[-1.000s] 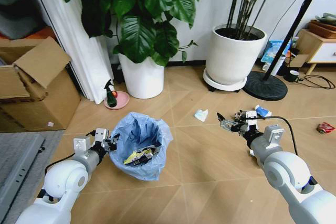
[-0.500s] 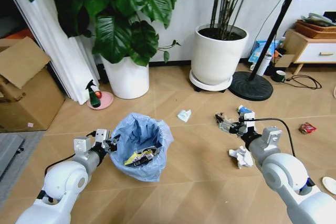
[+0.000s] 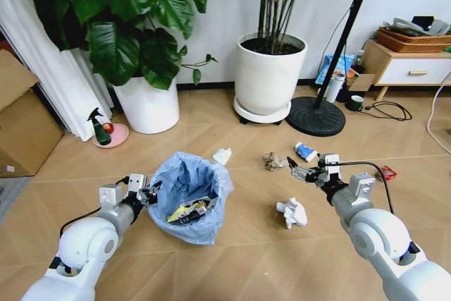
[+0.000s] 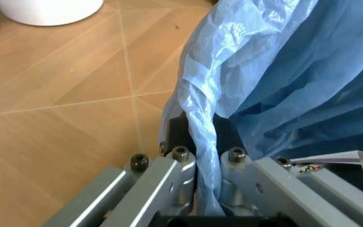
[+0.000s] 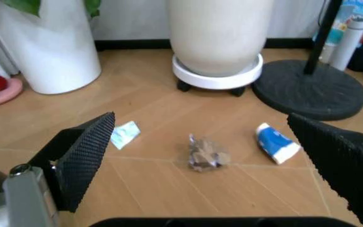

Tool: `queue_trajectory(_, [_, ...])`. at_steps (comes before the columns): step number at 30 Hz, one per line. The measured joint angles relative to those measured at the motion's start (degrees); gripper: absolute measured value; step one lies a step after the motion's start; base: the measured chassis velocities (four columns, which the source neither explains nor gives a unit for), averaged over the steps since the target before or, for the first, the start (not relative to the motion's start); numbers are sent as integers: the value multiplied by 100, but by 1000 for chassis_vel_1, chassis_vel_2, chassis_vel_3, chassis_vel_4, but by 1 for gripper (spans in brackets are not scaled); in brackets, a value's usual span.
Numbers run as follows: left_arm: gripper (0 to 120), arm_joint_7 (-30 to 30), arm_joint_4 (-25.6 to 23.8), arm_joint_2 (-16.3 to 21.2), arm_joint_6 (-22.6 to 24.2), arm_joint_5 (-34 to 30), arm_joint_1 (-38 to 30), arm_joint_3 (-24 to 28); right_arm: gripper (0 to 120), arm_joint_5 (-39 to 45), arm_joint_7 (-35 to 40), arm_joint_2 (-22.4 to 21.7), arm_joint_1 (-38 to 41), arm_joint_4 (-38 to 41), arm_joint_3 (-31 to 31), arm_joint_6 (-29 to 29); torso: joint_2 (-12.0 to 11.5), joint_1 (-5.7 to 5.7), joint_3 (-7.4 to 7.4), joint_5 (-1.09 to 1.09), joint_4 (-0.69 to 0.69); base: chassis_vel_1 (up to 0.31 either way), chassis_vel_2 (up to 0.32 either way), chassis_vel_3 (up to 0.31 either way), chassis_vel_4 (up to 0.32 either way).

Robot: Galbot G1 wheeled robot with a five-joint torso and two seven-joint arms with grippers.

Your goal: Pick up the trash bin and place the garbage on the floor into it.

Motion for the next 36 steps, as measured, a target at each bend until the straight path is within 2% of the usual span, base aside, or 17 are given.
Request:
queue_trajectory(2, [0, 4, 0, -2, -2, 2, 0, 0, 100, -15, 0, 5, -1, -6, -7, 16, 0, 0, 0, -3, 1, -178, -174, 168, 186])
queue_trajectory(3, [0, 14, -4, -5, -5, 7, 1, 0, 100, -35, 0, 12, -2, -17, -20, 32, 0, 0, 0, -13, 0, -111, -130, 135, 75])
queue_trajectory(6, [0, 30, -21, -5, -10, 11, 10, -7, 100, -61, 0, 31, -2, -34, -46, 46, 0, 0, -1, -2, 0, -74, -28, 39, 50])
queue_trajectory(8, [0, 46, -22, -3, -18, 28, 15, -15, 100, -70, -2, 41, -2, -39, -53, 52, 0, -1, -1, -15, 1, -5, 43, 3, -25])
queue_trajectory(11, [0, 51, -22, -1, -24, 38, 15, -19, 100, -74, -5, 44, -6, -43, -55, 61, 0, -1, -1, -7, 2, 9, 98, 4, -76])
queue_trajectory(36, [0, 90, -22, -29, -52, 77, -6, 9, 100, -430, -123, 92, -197, -109, -23, 222, 0, 0, 1, -9, 2, -101, 118, 113, -119])
